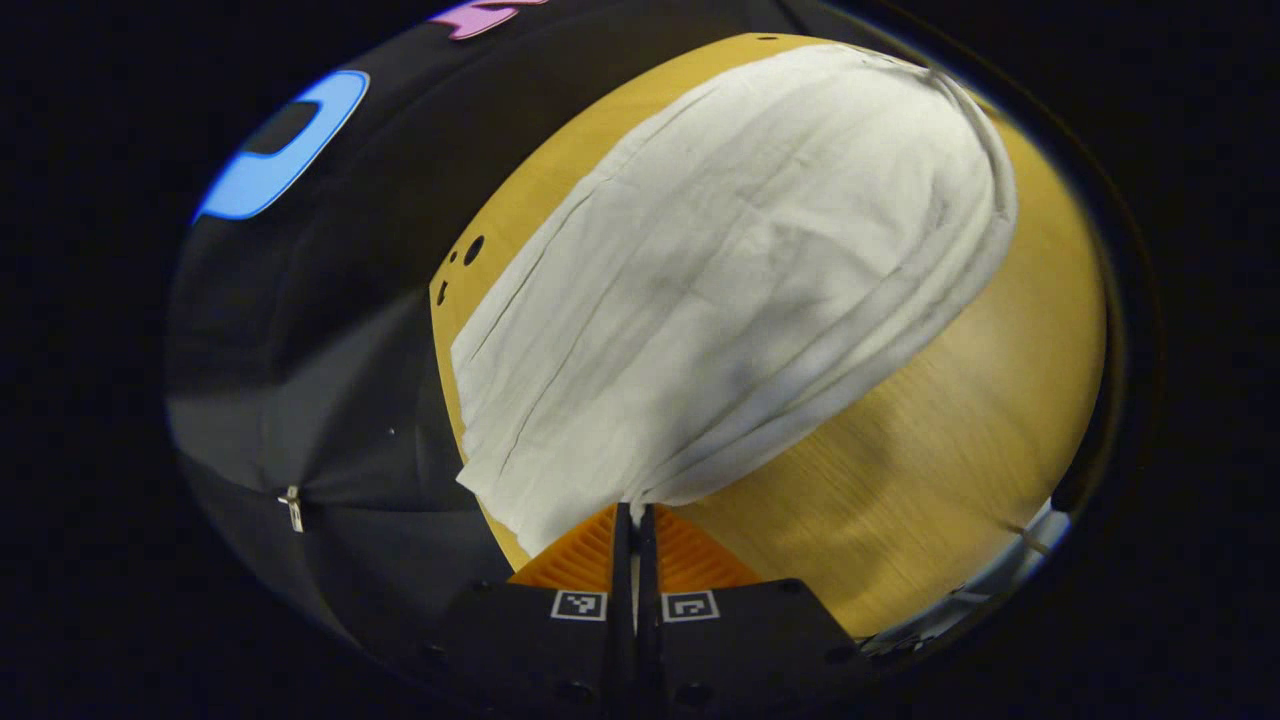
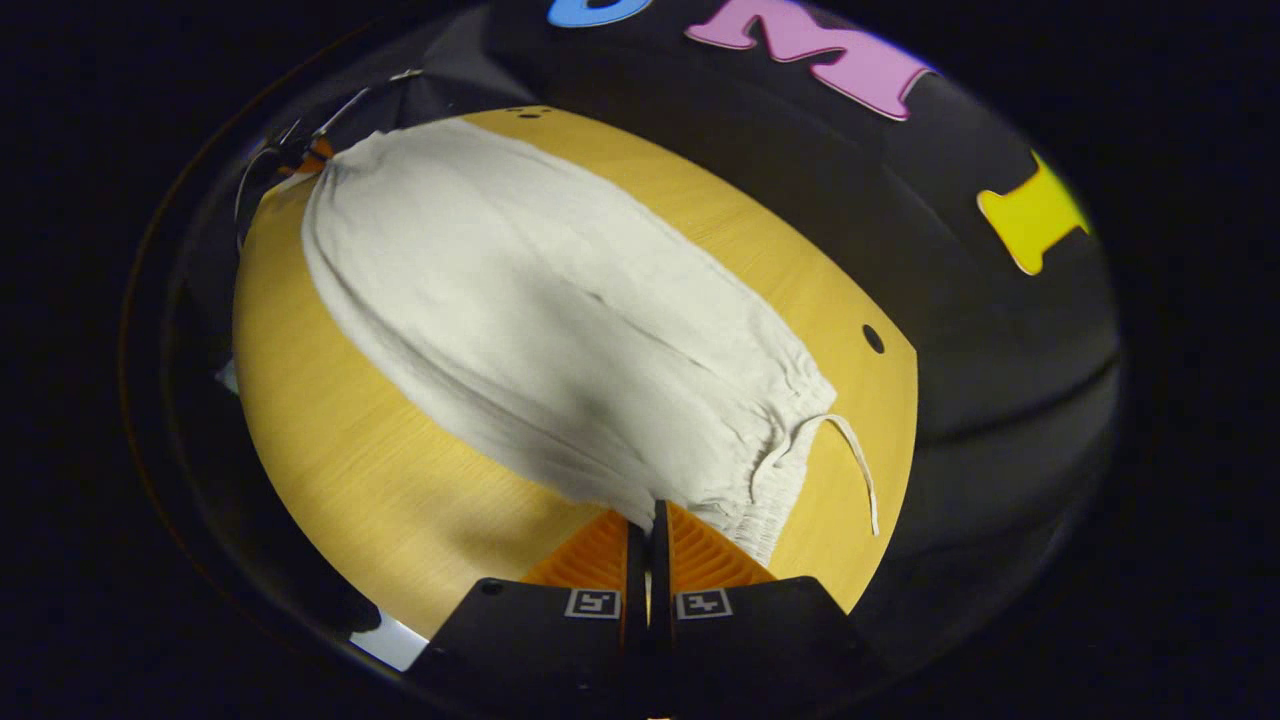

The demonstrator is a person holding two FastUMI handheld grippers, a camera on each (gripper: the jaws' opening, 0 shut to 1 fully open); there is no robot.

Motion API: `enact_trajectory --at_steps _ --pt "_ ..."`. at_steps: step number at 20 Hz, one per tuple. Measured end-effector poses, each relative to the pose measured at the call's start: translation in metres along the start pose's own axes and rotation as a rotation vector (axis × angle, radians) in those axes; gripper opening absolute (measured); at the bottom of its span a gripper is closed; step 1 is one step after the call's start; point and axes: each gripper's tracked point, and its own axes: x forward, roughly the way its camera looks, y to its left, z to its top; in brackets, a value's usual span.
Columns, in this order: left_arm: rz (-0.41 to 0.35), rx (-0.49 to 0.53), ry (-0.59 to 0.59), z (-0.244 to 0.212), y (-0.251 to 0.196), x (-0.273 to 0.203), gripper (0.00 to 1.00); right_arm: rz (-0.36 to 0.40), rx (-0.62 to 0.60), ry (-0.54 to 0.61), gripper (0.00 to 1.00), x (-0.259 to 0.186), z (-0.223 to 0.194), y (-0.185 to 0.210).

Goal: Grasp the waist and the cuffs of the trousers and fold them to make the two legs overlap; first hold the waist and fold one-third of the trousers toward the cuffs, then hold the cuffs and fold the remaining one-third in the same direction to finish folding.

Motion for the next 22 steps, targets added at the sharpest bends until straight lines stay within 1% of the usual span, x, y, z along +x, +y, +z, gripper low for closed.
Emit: enact_trajectory --at_steps 3,5,8,9,10,12,13,14,15,16,17,18,22 --pt "0.002 -0.138 -0.016 0.012 0.002 -0.003 0.06 -0.052 0.136 -0.080 0.06 -0.014 0.039 -0.014" --pt "0.010 -0.217 -0.035 0.029 0.013 -0.001 0.05 -0.074 0.216 -0.126 0.05 -0.015 0.056 -0.027" --pt "0.022 -0.324 -0.060 0.053 0.035 0.007 0.06 -0.110 0.339 -0.172 0.05 -0.007 0.070 -0.047" --pt "0.023 -0.363 -0.065 0.060 0.045 0.015 0.06 -0.119 0.383 -0.184 0.11 -0.004 0.075 -0.053" --pt "0.022 -0.393 -0.075 0.070 0.052 0.021 0.05 -0.123 0.424 -0.194 0.05 0.002 0.079 -0.059" --pt "0.031 -0.421 -0.096 0.087 0.068 0.030 0.06 -0.130 0.482 -0.208 0.05 0.010 0.086 -0.066" --pt "0.038 -0.427 -0.102 0.095 0.075 0.034 0.06 -0.131 0.499 -0.204 0.11 0.016 0.088 -0.069" --pt "0.042 -0.434 -0.109 0.104 0.083 0.040 0.06 -0.129 0.515 -0.203 0.05 0.021 0.091 -0.068" --pt "0.042 -0.442 -0.114 0.112 0.088 0.045 0.06 -0.129 0.534 -0.204 0.05 0.027 0.092 -0.070" --pt "0.044 -0.442 -0.112 0.119 0.092 0.051 0.06 -0.129 0.554 -0.203 0.00 0.035 0.094 -0.074" --pt "0.045 -0.436 -0.108 0.123 0.096 0.056 0.06 -0.129 0.572 -0.202 0.00 0.042 0.097 -0.077" --pt "0.044 -0.428 -0.102 0.127 0.097 0.061 0.05 -0.126 0.586 -0.198 0.05 0.048 0.098 -0.078" --pt "0.035 -0.426 -0.064 0.135 0.098 0.089 0.06 -0.111 0.652 -0.160 0.05 0.085 0.100 -0.085"
